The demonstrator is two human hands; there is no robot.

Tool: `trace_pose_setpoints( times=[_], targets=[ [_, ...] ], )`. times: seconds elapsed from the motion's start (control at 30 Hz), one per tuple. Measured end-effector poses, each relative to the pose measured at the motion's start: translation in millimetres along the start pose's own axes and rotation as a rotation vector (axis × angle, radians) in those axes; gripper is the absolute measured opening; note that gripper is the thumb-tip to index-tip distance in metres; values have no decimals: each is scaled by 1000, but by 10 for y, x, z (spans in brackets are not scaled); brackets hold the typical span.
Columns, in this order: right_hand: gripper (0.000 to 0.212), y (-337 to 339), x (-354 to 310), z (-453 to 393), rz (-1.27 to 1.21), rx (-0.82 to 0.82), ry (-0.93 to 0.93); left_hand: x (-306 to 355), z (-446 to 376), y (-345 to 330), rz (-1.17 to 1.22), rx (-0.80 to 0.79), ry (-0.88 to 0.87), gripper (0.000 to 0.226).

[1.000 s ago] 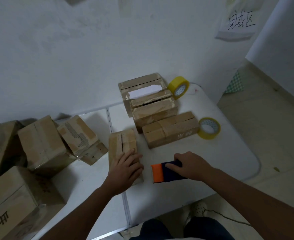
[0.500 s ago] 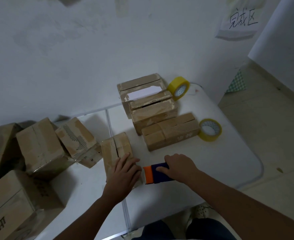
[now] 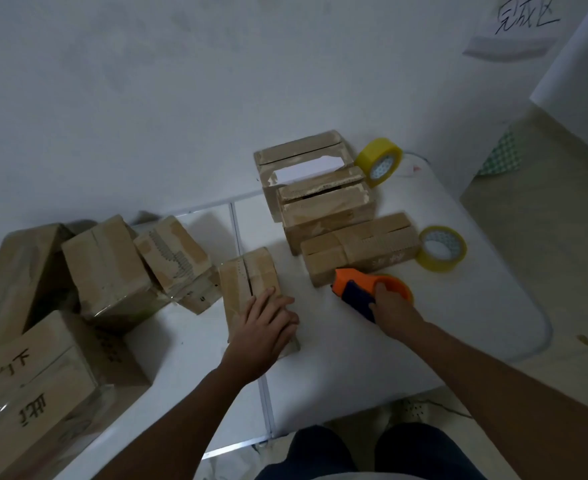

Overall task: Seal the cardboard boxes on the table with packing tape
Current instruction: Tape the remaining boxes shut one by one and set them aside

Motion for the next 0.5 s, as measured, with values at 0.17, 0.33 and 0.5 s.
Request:
trace_pose_setpoints(
  times=[0.17, 0.33, 0.5],
  targets=[
    [25, -219, -64, 100, -177, 164, 85, -16, 8, -16, 7, 2, -3, 23],
    [33, -288, -637, 645, -1075, -316, -52, -4, -5, -9, -6, 9, 2, 21],
    [20, -403, -749, 773, -1202, -390, -28, -31, 2, -16, 14, -6, 15, 33]
  ],
)
Point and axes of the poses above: each hand's wrist, its own z-axis away from the middle knuckle, its own y-axis out of the back of the hand, x = y × z, the point moved 1 cm from there along -z, towards the middle knuckle, and after that the axes turned 6 degrees about -y, right-handed, at the moved point
